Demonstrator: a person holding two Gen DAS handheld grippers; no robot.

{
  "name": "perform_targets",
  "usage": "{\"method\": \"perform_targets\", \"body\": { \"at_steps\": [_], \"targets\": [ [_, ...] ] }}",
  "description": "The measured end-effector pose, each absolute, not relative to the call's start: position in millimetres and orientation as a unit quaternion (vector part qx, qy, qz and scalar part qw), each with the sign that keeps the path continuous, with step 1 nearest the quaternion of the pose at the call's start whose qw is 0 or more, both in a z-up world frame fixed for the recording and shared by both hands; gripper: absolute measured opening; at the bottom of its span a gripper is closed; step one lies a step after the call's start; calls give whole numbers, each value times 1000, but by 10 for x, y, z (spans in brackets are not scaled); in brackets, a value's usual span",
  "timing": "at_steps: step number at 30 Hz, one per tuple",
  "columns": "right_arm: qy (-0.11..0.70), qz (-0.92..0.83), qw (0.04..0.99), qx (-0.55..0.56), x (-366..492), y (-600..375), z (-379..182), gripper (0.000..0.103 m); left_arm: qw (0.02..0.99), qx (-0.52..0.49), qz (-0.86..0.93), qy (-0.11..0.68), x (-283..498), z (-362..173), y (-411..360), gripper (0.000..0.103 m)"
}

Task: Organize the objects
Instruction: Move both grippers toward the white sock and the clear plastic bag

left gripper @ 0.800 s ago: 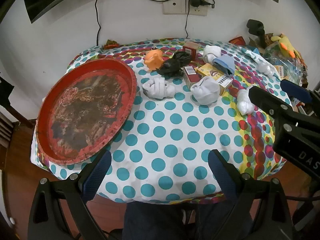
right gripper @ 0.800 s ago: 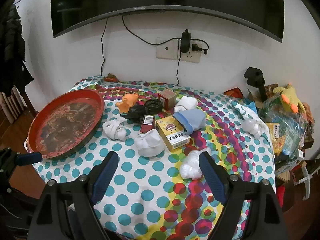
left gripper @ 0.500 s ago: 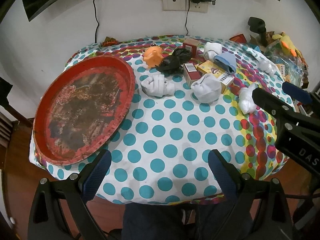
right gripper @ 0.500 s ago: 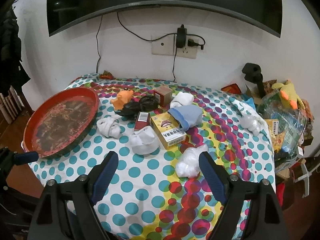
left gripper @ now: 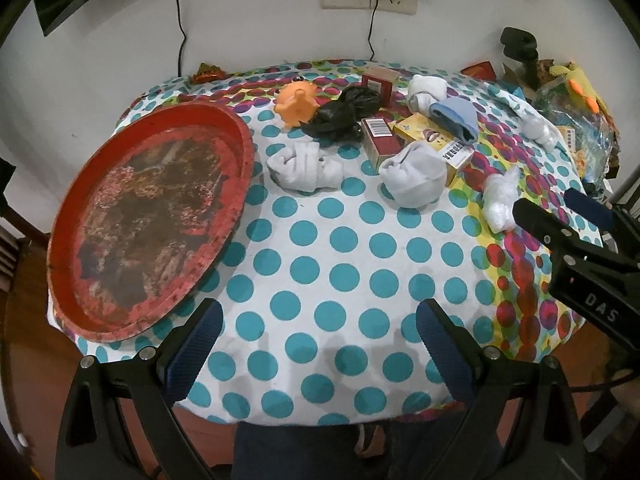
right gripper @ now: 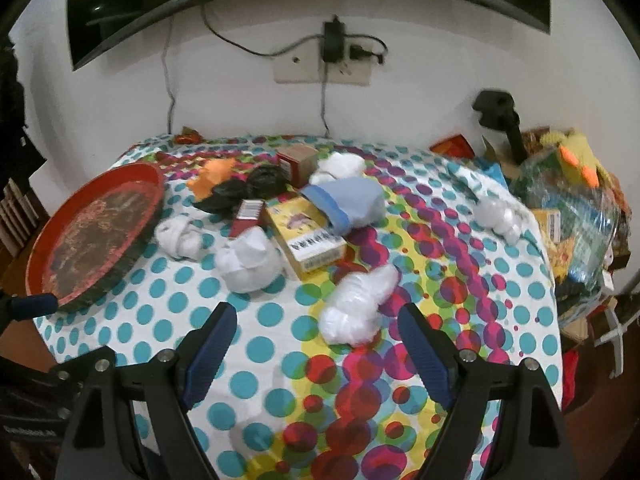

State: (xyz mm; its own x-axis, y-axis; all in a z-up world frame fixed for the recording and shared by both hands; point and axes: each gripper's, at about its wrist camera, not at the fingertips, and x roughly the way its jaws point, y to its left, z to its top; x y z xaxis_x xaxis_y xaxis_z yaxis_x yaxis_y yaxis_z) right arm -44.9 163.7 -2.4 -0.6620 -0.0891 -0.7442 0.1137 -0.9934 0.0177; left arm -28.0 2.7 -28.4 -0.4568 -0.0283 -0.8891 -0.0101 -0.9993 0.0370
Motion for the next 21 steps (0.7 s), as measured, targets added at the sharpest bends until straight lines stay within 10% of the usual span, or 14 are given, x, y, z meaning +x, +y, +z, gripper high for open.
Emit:
{"method": "perform_targets", "body": {
  "at_steps": [21],
  "targets": [
    [0, -896, 17, 443, -968, 1894, -669, 85, -16, 523, -850, -62, -818, -643, 254, 97]
  ]
}}
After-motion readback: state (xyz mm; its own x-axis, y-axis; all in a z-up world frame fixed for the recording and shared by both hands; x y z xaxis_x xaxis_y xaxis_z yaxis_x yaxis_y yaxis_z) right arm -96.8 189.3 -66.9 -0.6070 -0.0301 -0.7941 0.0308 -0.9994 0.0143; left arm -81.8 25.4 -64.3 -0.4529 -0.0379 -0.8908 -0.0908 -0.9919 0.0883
